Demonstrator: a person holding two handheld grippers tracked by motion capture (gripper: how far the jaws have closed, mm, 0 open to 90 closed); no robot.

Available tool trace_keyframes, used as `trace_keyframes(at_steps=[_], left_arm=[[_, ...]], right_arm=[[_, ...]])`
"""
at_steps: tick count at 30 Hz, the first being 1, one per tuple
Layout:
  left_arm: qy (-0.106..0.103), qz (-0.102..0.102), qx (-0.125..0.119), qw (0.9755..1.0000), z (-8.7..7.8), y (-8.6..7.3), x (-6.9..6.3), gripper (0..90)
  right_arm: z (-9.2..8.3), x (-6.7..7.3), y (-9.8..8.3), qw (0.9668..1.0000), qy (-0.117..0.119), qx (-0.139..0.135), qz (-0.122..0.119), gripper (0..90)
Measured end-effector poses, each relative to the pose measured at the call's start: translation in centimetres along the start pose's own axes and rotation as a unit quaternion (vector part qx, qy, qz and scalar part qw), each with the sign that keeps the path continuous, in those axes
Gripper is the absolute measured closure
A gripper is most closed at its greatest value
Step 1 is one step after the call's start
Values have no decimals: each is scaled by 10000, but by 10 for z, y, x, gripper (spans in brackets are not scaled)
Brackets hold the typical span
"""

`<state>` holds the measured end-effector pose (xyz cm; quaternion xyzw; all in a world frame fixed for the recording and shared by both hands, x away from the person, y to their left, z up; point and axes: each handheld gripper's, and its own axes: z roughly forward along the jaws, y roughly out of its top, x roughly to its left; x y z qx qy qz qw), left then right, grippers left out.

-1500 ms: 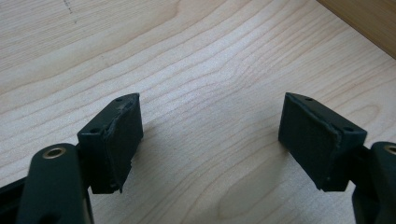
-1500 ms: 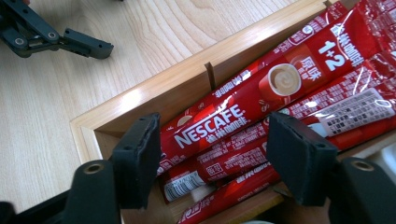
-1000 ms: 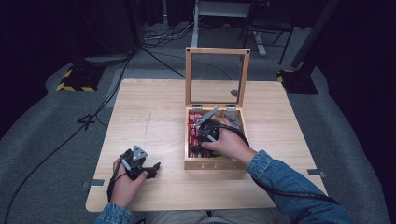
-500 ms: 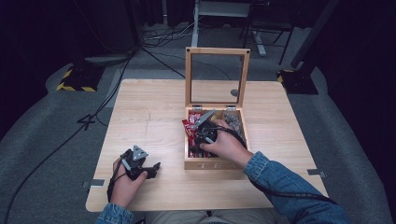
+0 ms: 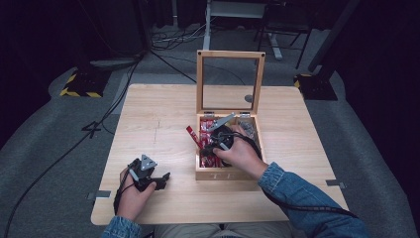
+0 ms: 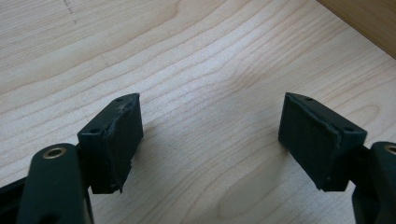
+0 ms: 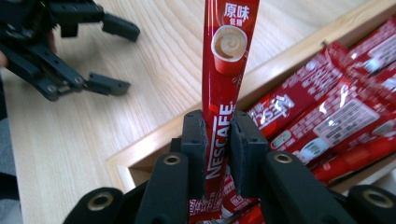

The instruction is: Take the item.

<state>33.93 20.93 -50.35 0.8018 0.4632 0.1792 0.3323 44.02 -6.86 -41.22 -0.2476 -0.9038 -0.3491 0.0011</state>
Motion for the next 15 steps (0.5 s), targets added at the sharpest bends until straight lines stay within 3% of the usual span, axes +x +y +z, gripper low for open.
trace_keyframes(at_steps=[15], left_arm=[[-24, -6, -16, 10000, 1, 1, 1, 216]], right_arm=[[-30, -4, 5, 9989, -72, -462, 0, 778]])
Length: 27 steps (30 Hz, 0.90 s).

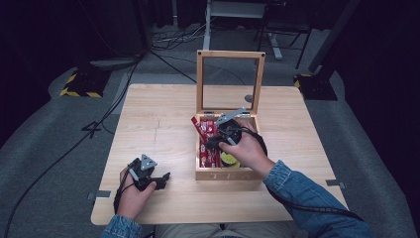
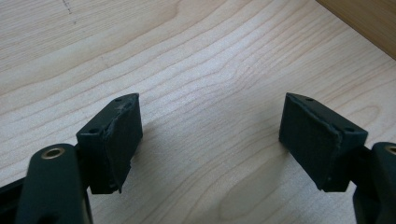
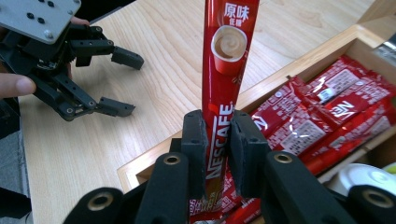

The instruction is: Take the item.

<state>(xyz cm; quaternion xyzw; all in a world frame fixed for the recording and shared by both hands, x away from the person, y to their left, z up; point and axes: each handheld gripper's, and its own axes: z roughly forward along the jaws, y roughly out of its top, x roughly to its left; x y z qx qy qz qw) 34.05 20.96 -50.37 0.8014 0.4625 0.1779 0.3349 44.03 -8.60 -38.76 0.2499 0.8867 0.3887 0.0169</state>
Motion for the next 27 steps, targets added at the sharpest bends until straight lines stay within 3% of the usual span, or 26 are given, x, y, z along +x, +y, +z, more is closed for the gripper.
trace_keyframes(at_steps=[8, 19, 27], left_arm=[[-42, 57, 13, 10000, 1, 1, 2, 203], [-98, 99, 25, 9999, 1, 1, 4, 192], [-106, 111, 49, 9999, 4, 3, 7, 170]], right_arm=[[-20, -6, -1, 9996, -67, -272, 3, 778], [-45, -14, -5, 9989, -192, -422, 12, 777], [-75, -23, -15, 9972, -440, -604, 79, 777]])
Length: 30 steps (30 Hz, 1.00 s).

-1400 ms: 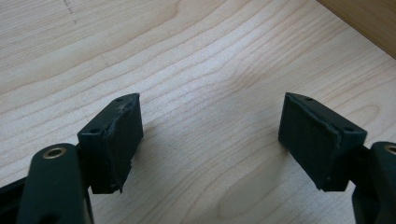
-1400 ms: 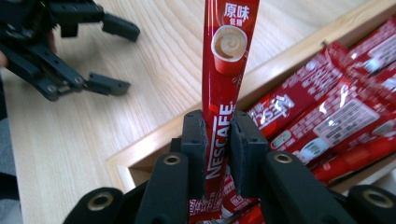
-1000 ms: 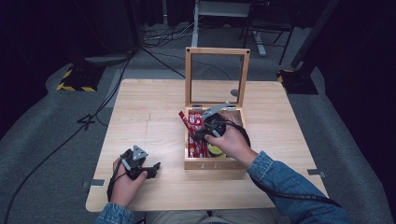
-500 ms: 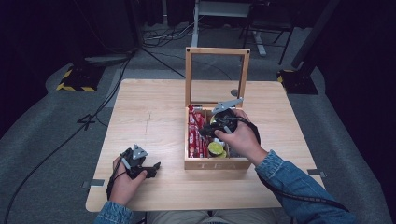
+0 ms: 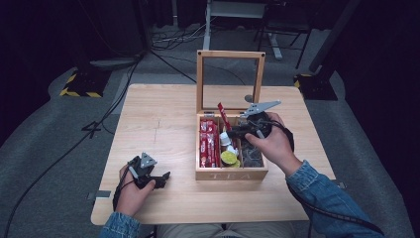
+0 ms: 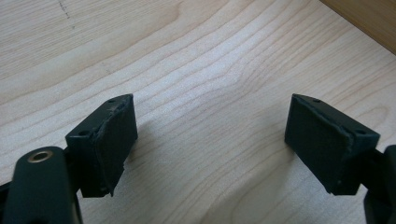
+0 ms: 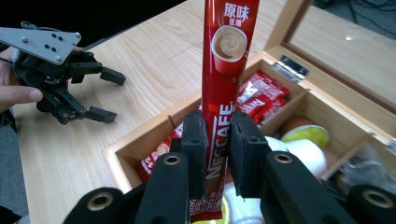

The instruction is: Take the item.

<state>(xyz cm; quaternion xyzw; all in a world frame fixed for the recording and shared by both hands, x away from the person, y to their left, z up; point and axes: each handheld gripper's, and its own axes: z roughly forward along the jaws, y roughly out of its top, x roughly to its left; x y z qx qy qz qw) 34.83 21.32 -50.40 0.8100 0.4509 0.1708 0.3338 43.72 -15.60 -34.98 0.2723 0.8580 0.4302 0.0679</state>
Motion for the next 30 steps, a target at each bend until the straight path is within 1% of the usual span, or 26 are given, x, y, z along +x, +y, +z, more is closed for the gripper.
trace_keyframes(at_steps=[4, 5, 6, 10, 14, 15, 16, 21, 24, 27, 28, 29, 30], left_arm=[[3, 4, 18, 10000, 1, 1, 1, 163], [3, 4, 18, 10000, 1, 1, 1, 163], [10, -17, -4, 10000, 1, 1, 1, 162], [20, -4, 1, 10000, 2, 2, 3, 160], [20, -25, 5, 10000, 3, 3, 4, 159], [20, -25, 5, 10000, 3, 3, 4, 159], [22, -23, 11, 10000, 3, 3, 4, 159], [20, -24, 12, 10000, 3, 3, 4, 159], [23, -29, 10, 10000, 3, 3, 4, 158], [28, -29, 2, 10000, 4, 4, 4, 157], [29, -27, 3, 10000, 4, 4, 4, 157], [30, -27, 2, 10000, 4, 4, 4, 157], [31, -26, 3, 10000, 4, 4, 4, 157]], right_arm=[[-14, -6, -5, 9999, -143, -71, 17, 778], [-14, -6, -5, 9999, -143, -71, 17, 778], [-21, -9, -8, 9997, -203, -98, 50, 778], [-34, -15, -13, 9994, -316, -152, 80, 777], [-45, -21, -20, 9988, -449, -163, 68, 777], [-45, -21, -20, 9988, -449, -163, 68, 777], [-50, -23, -23, 9985, -521, -176, 76, 777], [-64, -31, -31, 9973, -686, -230, 115, 777], [-72, -37, -36, 9962, -829, -241, 126, 777], [-77, -40, -41, 9958, -864, -270, 155, 777], [-78, -41, -43, 9957, -857, -307, 176, 777], [-81, -44, -50, 9952, -859, -372, 286, 777], [-82, -45, -53, 9948, -887, -391, 328, 777]])
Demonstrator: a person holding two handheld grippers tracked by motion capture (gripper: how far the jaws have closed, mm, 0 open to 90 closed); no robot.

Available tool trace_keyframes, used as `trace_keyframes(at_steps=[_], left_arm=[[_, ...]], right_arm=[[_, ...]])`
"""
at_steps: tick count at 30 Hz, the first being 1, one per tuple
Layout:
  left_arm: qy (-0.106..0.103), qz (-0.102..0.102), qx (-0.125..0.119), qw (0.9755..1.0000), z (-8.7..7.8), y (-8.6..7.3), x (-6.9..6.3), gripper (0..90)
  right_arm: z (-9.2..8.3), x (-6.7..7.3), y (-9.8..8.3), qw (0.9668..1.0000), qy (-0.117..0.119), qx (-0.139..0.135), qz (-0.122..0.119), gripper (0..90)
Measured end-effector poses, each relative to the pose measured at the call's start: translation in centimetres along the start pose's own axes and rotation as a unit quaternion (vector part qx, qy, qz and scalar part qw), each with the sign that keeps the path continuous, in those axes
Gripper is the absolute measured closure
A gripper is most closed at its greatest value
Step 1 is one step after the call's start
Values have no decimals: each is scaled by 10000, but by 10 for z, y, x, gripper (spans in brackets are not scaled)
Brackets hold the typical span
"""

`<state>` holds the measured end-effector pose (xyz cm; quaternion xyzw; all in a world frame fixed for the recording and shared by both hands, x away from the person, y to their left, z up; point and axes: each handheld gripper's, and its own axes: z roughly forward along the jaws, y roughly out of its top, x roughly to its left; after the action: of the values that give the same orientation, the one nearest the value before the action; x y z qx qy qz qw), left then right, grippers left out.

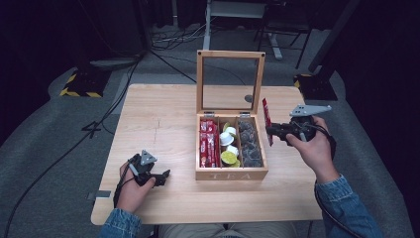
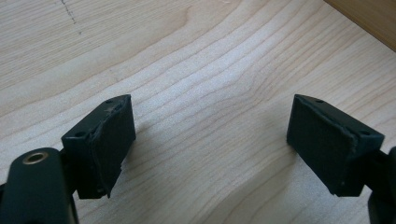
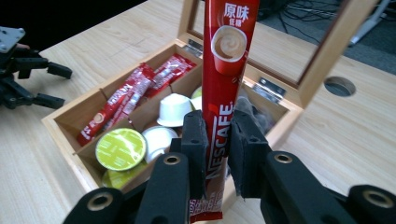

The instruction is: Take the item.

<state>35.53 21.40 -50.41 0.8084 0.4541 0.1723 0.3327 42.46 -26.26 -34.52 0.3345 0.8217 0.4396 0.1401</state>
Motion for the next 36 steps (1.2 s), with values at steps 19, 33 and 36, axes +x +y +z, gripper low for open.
trace_keyframes(at_steps=[19, 33, 36], left_arm=[[0, -1, 0, 10000, 0, 0, 0, 157], [0, -3, -1, 10000, 0, 0, 0, 157], [1, 0, 0, 10000, 0, 0, 0, 157]], right_arm=[[-12, -37, -47, 9960, -766, -35, 463, 777], [-8, -54, -71, 9923, -1046, 235, 617, 777], [-8, -58, -78, 9909, -1117, 319, 679, 777]])
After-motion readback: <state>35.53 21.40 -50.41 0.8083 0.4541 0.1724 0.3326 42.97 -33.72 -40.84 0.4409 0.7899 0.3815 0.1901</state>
